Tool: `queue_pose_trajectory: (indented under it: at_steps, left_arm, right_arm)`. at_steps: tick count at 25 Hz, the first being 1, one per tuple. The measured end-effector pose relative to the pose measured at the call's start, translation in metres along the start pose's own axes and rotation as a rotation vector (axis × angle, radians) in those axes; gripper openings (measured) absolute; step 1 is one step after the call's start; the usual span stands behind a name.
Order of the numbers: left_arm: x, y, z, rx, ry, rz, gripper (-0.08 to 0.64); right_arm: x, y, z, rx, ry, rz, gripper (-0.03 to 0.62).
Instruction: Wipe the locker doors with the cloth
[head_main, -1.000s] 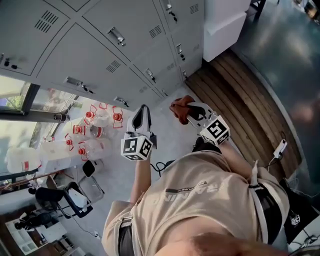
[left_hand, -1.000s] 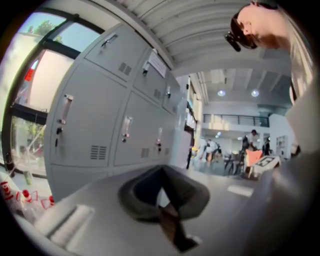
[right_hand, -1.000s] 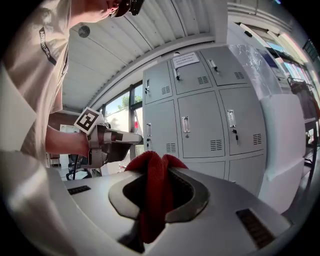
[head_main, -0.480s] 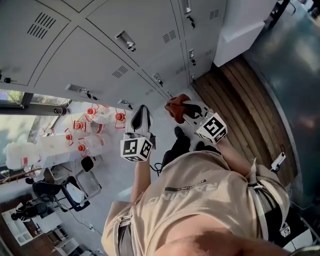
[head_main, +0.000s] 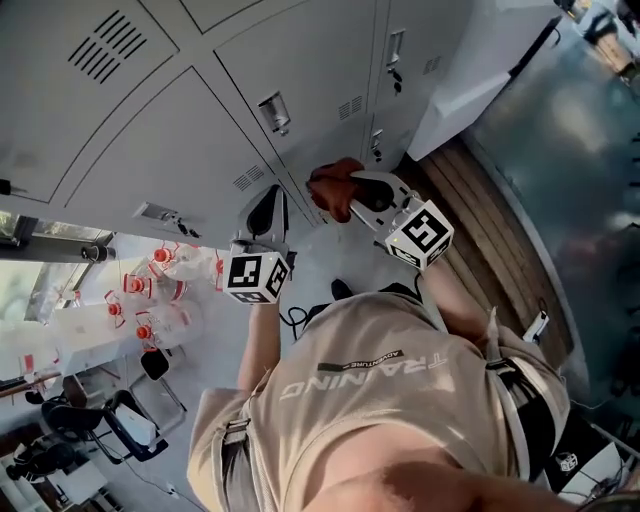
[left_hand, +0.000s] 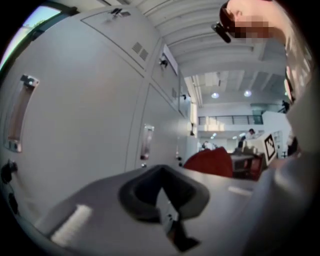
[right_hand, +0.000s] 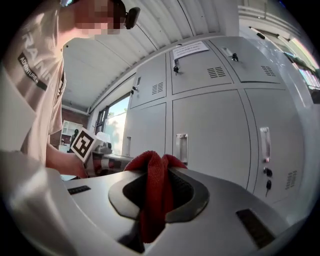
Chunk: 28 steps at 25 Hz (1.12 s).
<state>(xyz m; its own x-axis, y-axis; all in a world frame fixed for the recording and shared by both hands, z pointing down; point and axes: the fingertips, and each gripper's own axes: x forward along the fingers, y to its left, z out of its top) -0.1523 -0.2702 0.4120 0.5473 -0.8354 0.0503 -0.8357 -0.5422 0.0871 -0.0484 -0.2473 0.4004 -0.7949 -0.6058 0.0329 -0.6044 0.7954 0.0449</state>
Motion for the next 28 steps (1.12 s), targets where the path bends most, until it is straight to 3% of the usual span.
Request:
queue_pose_trajectory:
  at_steps: [8,12,18,23,28]
  left_arm:
    - [0.007,0.037,-0.01,-0.005,0.047,-0.003,0.005]
    - [0.006,0.046,-0.015,-0.019,0.064,0.034,0.006]
    - [0.01,0.04,-0.013,-0.021,0.065,0.092,0.005]
    - [0.004,0.033,-0.002,-0.012,0.042,0.161,0.005]
    - [-0.016,0.032,-0.007,-0.038,0.041,0.271,0.005]
  right_arm:
    - [0.057,-0.034,0.112,-0.129,-0.148,0.051,0.046]
    - [0.073,-0.04,0.167,-0.23,-0.216,0.103,0.046]
    - [0.084,-0.047,0.237,-0.269,-0.335,0.195,0.046]
    - [0.1,-0.052,0.259,-0.313,-0.354,0.263,0.046]
    - [0.116,-0.067,0.251,-0.317,-0.347,0.252,0.046]
